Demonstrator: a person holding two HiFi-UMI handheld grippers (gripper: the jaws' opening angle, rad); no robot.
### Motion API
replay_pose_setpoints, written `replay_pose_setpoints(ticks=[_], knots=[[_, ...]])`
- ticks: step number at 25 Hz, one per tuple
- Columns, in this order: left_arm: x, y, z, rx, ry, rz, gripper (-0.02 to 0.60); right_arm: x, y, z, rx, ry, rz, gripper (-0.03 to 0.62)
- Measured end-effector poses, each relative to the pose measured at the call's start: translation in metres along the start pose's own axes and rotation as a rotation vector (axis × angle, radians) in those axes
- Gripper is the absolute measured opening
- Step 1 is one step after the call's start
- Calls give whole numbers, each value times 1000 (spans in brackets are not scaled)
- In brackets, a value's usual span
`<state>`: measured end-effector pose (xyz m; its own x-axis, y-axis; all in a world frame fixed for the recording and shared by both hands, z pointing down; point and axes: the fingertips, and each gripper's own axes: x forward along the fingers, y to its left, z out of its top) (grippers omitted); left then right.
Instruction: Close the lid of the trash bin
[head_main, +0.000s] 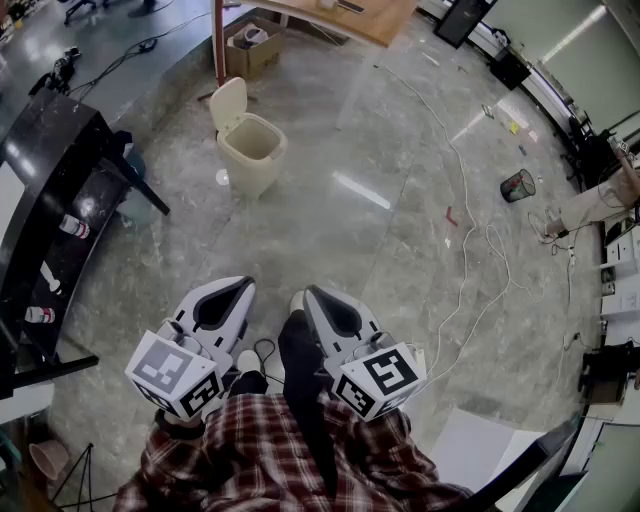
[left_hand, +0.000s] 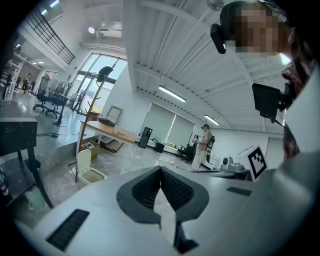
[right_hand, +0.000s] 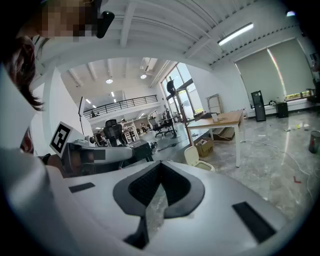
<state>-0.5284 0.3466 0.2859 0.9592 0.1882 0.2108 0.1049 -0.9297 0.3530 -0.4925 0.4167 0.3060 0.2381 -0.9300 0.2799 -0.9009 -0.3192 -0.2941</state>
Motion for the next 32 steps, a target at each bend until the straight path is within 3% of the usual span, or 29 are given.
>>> replay_pose_setpoints(ticks=[10, 15, 25, 32], knots=[[134, 25, 69, 41, 16, 59, 11, 46, -128, 106, -57, -47, 75, 12], [168, 38, 95, 51, -20, 119, 11, 59, -169, 120, -60, -17, 112, 12], [200, 104, 117, 12, -39, 191, 11, 129, -201, 134, -49, 20, 153, 12], [247, 194, 167, 3, -84, 189, 11, 220, -228, 170, -79, 47, 157, 12]])
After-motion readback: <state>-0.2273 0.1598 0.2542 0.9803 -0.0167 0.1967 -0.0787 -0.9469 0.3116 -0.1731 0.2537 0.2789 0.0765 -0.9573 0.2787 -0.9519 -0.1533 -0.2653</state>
